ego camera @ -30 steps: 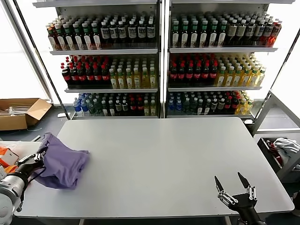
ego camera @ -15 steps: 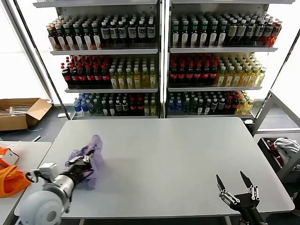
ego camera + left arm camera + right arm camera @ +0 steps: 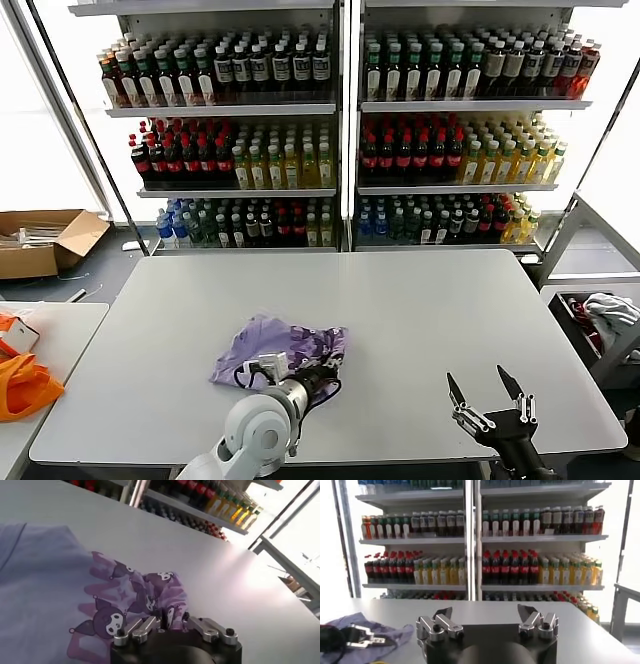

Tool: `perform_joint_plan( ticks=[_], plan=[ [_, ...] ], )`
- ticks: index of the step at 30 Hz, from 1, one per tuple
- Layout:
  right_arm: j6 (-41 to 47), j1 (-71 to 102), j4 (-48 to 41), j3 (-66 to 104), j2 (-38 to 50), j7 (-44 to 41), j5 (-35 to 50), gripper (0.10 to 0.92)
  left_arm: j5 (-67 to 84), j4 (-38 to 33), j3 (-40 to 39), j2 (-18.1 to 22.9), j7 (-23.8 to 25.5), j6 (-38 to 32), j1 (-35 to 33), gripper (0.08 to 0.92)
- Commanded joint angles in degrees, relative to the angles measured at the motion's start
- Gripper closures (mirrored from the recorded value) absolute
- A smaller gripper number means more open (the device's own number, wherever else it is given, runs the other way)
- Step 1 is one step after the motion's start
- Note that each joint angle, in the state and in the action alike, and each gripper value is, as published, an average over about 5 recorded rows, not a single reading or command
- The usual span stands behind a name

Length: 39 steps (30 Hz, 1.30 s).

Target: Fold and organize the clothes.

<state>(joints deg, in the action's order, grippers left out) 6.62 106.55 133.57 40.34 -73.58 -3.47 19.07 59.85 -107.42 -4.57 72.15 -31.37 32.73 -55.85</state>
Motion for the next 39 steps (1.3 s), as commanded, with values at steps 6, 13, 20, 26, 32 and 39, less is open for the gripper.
perform_joint_plan(
  ticks=[6,13,20,26,32,39],
  plan=[
    [18.66,-19.03,-8.37,-19.84,3.56,13.84,14.80,0.203,4.19,-4.62,6.85,0.62,7.89,-0.91,5.91,0.506],
    [20.21,-31.75,-19.55,-30.48,-0.02,16.50,21.39,0.203,-0.29,-11.16,18.54,-6.68,12.53,-3.73,0.42,0.307],
    [19.26,-38.25,-27.59,-37.06,-2.82,16.17,19.43,0.219,-2.22,-15.29,28.53,-10.28,15.30,-4.51,-6.86,0.181],
    [18.67,-39.89,-29.23,-38.91,-2.94,15.99,19.34,0.371,-0.74,-15.45,31.67,-9.49,16.34,-4.39,-10.26,0.177],
    [16.64,-37.34,-26.18,-36.27,0.49,10.81,13.98,0.544,1.29,-15.14,33.57,-9.19,18.38,-4.07,-11.61,0.177],
    [20.22,-35.31,-22.51,-29.09,6.45,2.14,6.34,0.752,1.08,-13.58,35.47,-9.79,19.42,-4.02,-12.88,0.177]
  ],
)
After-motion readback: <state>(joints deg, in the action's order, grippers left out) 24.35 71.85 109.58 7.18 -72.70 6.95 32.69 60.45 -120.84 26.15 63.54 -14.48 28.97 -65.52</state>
